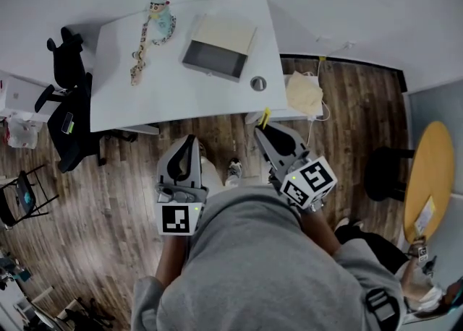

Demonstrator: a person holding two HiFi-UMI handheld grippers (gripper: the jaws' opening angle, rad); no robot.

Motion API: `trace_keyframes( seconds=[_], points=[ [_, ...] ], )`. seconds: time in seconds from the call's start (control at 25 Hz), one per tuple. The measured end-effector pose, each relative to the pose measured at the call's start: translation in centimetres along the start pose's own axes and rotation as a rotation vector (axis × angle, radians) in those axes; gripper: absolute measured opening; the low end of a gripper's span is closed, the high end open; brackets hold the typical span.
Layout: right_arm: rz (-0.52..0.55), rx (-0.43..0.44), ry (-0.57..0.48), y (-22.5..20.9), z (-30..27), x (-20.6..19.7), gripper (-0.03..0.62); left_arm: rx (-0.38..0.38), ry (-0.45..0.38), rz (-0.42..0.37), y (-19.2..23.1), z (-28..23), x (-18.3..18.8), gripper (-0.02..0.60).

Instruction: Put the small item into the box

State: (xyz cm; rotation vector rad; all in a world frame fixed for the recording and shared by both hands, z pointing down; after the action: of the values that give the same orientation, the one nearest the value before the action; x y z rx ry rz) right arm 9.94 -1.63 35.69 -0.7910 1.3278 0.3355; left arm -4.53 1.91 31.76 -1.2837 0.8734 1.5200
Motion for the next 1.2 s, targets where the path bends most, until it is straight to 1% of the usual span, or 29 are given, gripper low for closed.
trace_keyframes(
  seconds=[0.16,0.36,0.72,0.92,1.08,1.2],
  points=[
    [-0.006,-0.051,0.001,-1.1,0.0,-0.2,0.064,-0.028,-0.006,0.027,0.3,-1.4,-0.6,0.035],
    [-0.004,-0.118,-0.008,-2.8,-1.5,0.0,0.064,-0.074,0.005,0.037,2.0,-3.8,-1.7,0.035],
    [0.006,-0.21,0.0,-6.2,-6.4,1.3,0.064,-0.172,0.009,0.071,5.4,-10.8,-3.4,0.035],
    [0.006,-0.238,0.015,-7.6,-9.9,1.4,0.064,-0.209,0.042,0.093,7.7,-13.9,-4.7,0.035],
    [0.012,-0.253,0.032,-8.3,-12.5,1.1,0.064,-0.23,0.032,0.106,9.7,-16.0,-5.4,0.035],
    [0.01,-0.263,0.042,-8.8,-14.3,0.9,0.064,-0.242,0.053,0.128,10.8,-17.1,-6.2,0.035]
  ],
)
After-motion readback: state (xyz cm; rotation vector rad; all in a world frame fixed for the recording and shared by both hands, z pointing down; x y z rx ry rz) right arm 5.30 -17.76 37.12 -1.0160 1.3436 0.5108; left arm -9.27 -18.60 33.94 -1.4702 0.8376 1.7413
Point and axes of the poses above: the fingertips, and each gripper's own axes: z backward along the fingers, y to its left, x out of its top, the point moved 1 cm from there along z, backward along the fingers, and after that the axes turned 13 degrees about -y, right-handed, at the moved point
